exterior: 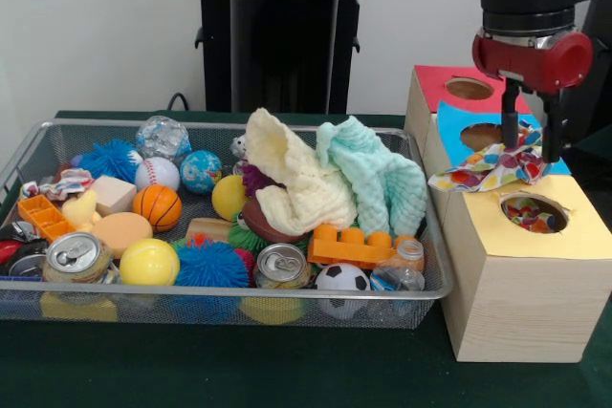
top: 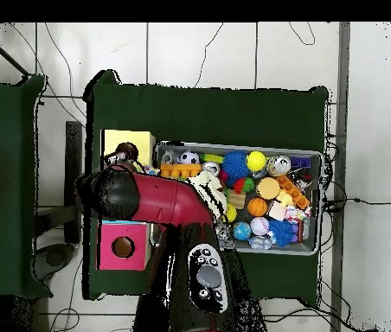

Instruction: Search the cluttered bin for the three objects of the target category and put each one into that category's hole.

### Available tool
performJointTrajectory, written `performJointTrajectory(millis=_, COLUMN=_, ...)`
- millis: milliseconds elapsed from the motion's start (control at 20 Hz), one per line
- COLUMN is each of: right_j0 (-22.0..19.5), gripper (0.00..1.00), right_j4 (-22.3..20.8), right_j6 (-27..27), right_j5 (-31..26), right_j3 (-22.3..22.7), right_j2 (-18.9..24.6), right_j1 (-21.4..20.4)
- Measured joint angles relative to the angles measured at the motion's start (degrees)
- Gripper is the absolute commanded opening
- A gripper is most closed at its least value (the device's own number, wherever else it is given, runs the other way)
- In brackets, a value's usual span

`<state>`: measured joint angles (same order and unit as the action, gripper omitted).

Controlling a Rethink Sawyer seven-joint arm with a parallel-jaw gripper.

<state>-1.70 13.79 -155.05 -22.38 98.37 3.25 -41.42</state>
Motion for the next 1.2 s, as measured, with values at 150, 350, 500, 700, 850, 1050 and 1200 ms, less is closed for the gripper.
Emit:
performJointTrajectory(millis=150, right_j0=-1.45, gripper=1.00, right_j4=-2.33, right_j6=0.00, right_j5=0.00, right_j3=0.36, right_j2=2.39, right_j1=-0.28)
performJointTrajectory(millis=350, right_j0=-2.88, gripper=1.00, right_j4=-4.45, right_j6=0.00, right_j5=-0.01, right_j3=0.60, right_j2=4.75, right_j1=-1.04)
performJointTrajectory(millis=500, right_j0=-3.76, gripper=1.00, right_j4=-5.70, right_j6=0.00, right_j5=-0.01, right_j3=0.83, right_j2=6.33, right_j1=-1.95)
performJointTrajectory(millis=700, right_j0=-4.26, gripper=1.00, right_j4=-7.23, right_j6=0.00, right_j5=-0.01, right_j3=1.02, right_j2=7.03, right_j1=-2.46)
performJointTrajectory(millis=850, right_j0=-4.29, gripper=1.00, right_j4=-8.99, right_j6=0.00, right_j5=-0.02, right_j3=1.14, right_j2=7.04, right_j1=-2.49)
performJointTrajectory(millis=1050, right_j0=-4.22, gripper=1.00, right_j4=-11.15, right_j6=0.00, right_j5=-0.02, right_j3=1.21, right_j2=7.04, right_j1=-2.49)
performJointTrajectory(millis=1200, right_j0=-3.97, gripper=1.00, right_j4=-12.24, right_j6=0.00, right_j5=-0.02, right_j3=1.21, right_j2=7.03, right_j1=-2.49)
